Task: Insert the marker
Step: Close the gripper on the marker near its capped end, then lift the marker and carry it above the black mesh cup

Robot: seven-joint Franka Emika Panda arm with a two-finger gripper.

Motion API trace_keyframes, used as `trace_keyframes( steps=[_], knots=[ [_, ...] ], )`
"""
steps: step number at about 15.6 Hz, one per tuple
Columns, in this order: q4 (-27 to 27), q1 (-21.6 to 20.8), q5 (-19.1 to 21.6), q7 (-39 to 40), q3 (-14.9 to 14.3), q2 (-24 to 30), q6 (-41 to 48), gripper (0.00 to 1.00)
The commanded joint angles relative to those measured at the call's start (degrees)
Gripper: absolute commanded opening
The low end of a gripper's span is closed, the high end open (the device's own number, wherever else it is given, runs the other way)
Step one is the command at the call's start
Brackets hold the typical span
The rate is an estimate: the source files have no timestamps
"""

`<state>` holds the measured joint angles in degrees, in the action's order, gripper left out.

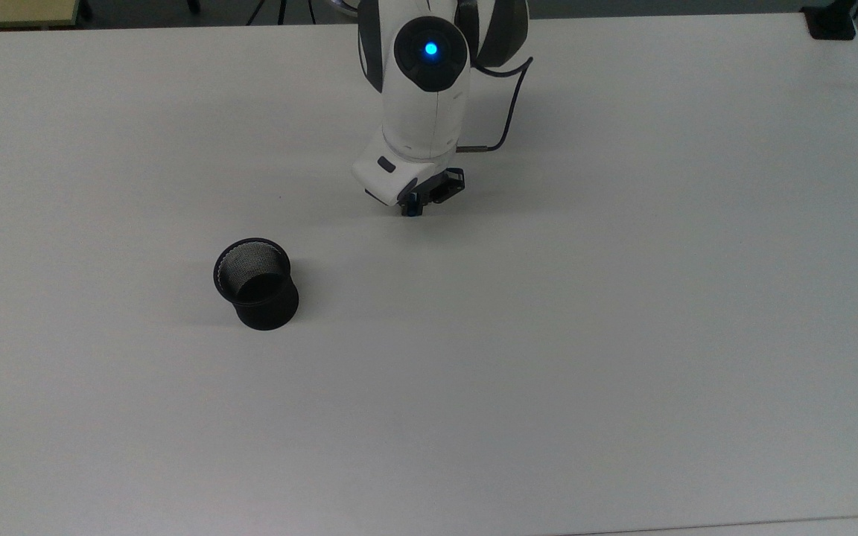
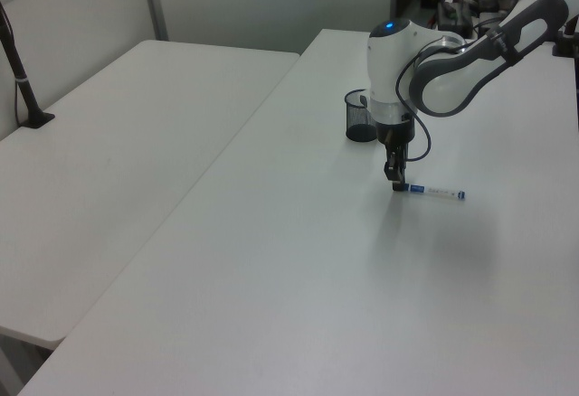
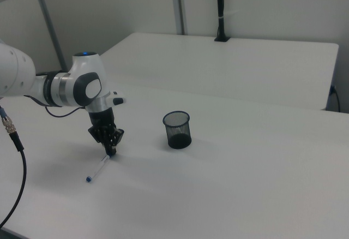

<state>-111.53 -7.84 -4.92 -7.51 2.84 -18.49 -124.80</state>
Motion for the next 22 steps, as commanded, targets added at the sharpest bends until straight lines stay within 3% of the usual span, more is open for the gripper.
trace_keyframes(
  steps=[1,5,10,16,22],
  knots=[
    [0.26,-0.78,-0.97,-1.46,-0.20,-0.23,-0.62,0.12],
    [0.08,-0.78,-1.06,-1.46,-0.29,-0.23,-0.54,0.11],
    [0.35,-0.77,-0.88,-1.46,-0.29,0.65,0.17,0.00],
    [7.37,-0.69,1.74,-1.55,-0.29,7.66,13.42,0.00],
    [10.98,-0.43,4.04,-1.37,-0.47,12.95,20.21,0.00]
  ],
)
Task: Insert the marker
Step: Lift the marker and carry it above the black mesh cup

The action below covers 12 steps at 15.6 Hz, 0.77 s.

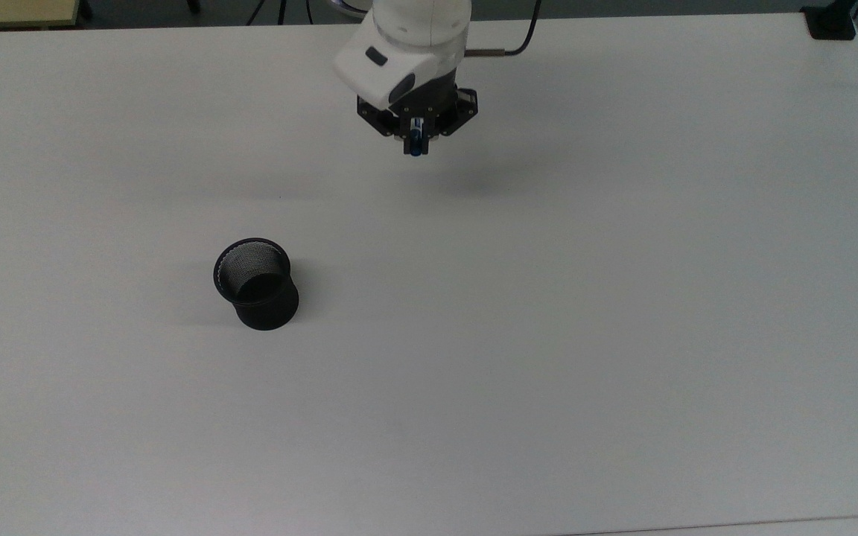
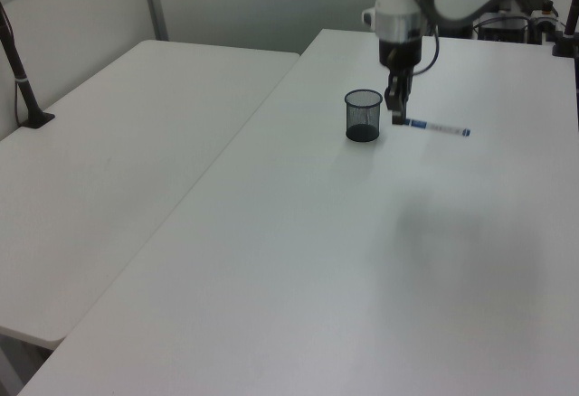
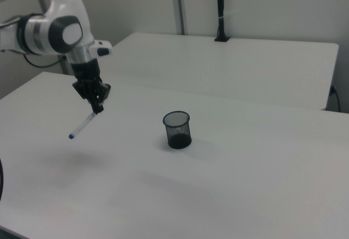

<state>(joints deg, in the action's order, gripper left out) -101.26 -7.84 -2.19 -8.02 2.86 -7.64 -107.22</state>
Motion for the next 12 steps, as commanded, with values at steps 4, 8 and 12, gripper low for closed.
trace_keyframes(
  steps=[4,8,12],
  knots=[
    [0.89,0.02,1.48,-0.95,-0.48,2.72,2.28,0.00],
    [5.80,1.25,0.61,-0.42,-0.92,2.20,-0.34,0.00],
    [7.90,3.61,-2.63,-1.03,-1.62,-1.83,-11.41,0.00]
  ],
)
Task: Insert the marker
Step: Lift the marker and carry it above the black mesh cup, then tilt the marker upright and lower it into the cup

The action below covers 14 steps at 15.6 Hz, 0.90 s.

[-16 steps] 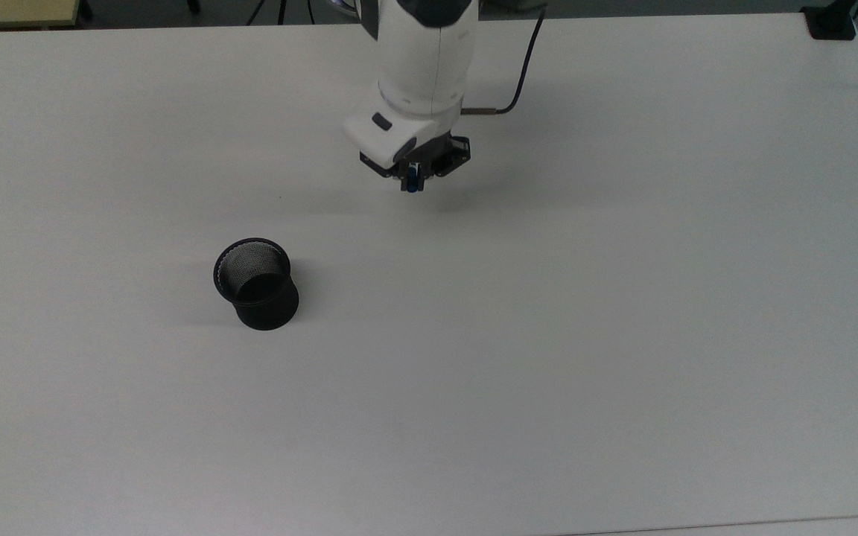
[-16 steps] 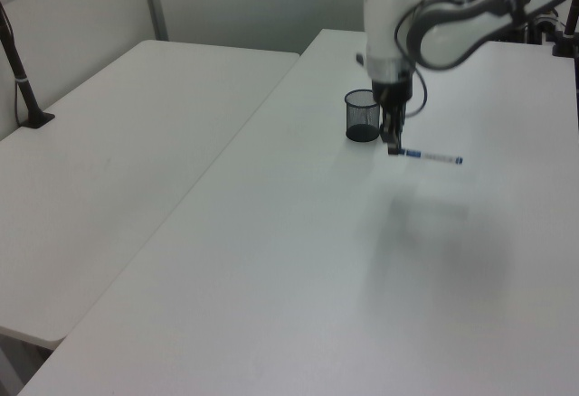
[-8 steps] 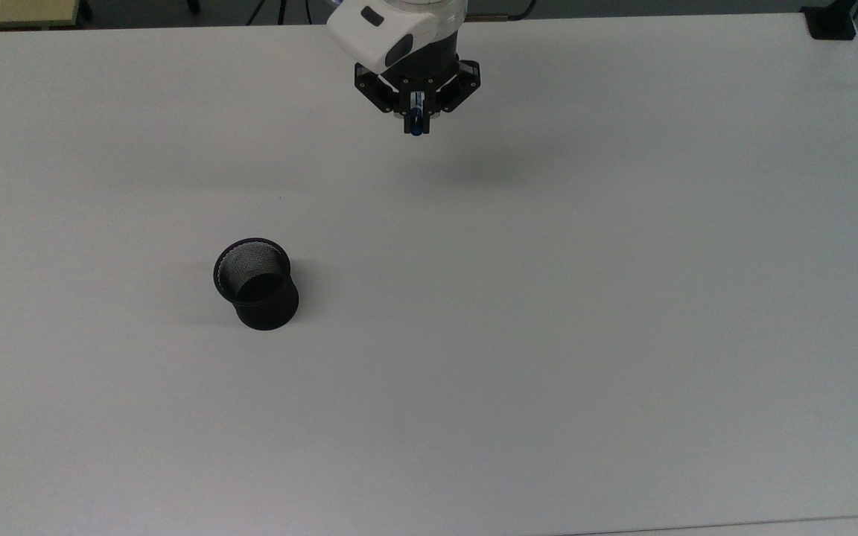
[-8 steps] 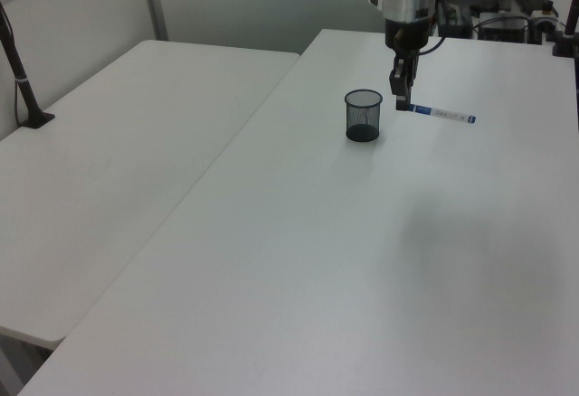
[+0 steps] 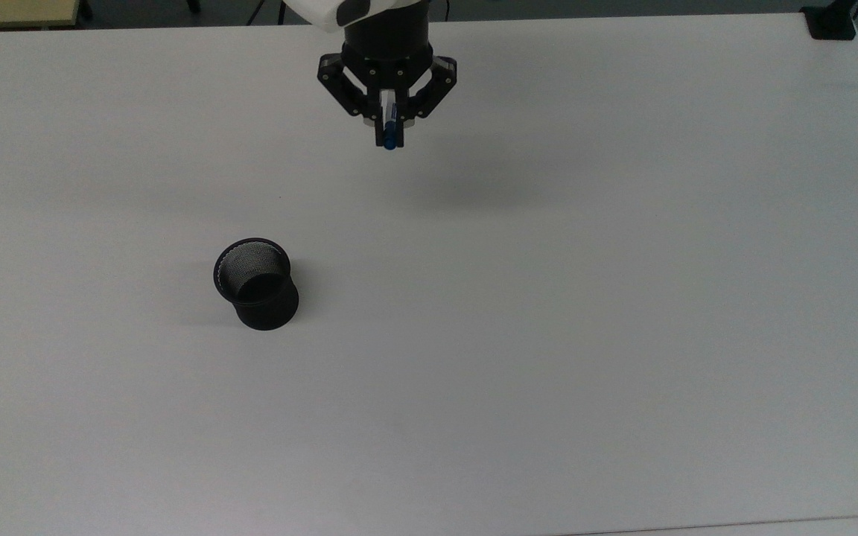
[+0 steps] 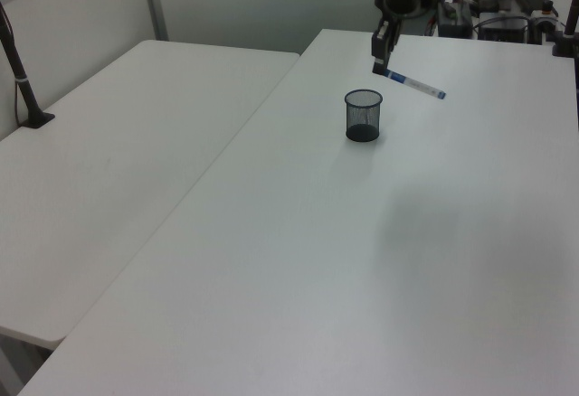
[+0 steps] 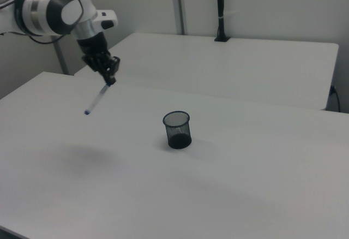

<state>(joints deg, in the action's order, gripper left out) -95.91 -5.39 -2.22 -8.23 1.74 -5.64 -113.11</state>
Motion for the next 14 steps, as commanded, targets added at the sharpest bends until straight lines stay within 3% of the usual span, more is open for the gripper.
trace_keyframes(
  steps=[1,4,8,14],
  knots=[
    [4.83,1.87,-2.79,-0.82,-0.69,-5.68,-6.41,0.00],
    [11.59,2.75,-2.97,-0.74,-3.40,-10.60,-6.77,0.00],
    [18.99,5.99,-3.23,-0.56,-3.85,-16.67,-7.91,0.00],
    [20.67,6.97,-4.38,-1.78,-6.40,-19.41,-18.97,0.00]
  ],
)
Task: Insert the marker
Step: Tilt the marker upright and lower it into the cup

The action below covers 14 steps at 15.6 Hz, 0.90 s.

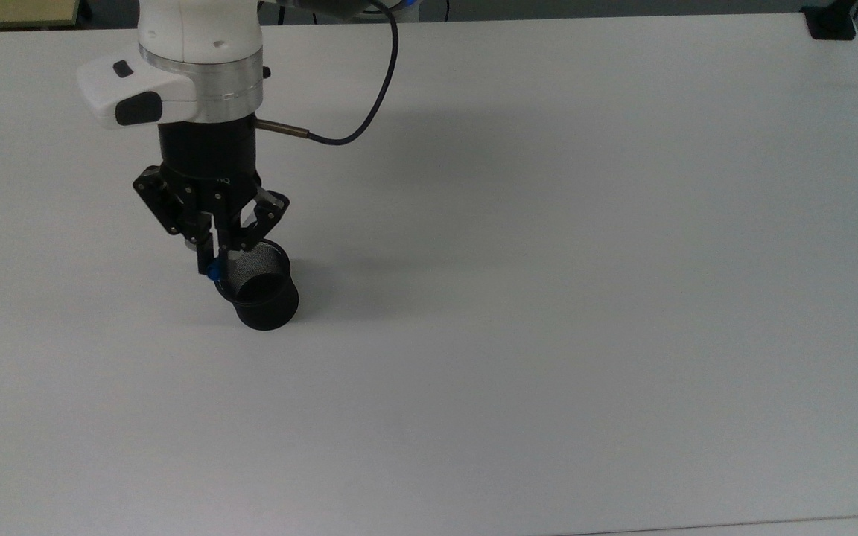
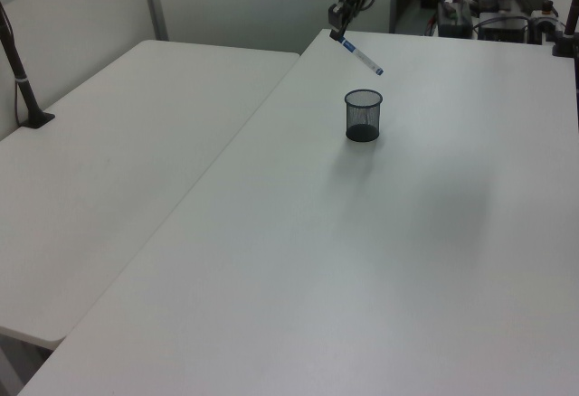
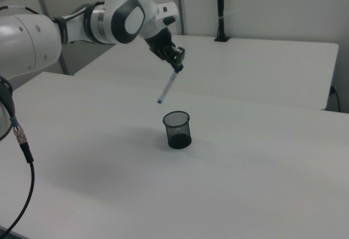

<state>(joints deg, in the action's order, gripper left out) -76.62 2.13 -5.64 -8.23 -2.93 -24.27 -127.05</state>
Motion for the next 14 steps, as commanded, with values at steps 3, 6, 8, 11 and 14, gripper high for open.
trace_keyframes(
  steps=[3,6,8,11,14],
  knots=[
    [0.16,-0.38,-2.17,-3.02,-2.08,-0.78,-8.47,0.00],
    [-2.64,0.06,-1.74,-3.63,-1.99,0.00,-14.24,0.00],
    [-9.65,-0.03,-2.53,-6.00,-1.99,3.06,-21.97,0.00],
    [-18.81,-0.46,-3.67,-6.10,-1.99,7.64,-28.86,0.00],
    [-23.83,-0.64,-5.25,-6.19,-1.99,9.93,-29.31,0.00]
  ],
)
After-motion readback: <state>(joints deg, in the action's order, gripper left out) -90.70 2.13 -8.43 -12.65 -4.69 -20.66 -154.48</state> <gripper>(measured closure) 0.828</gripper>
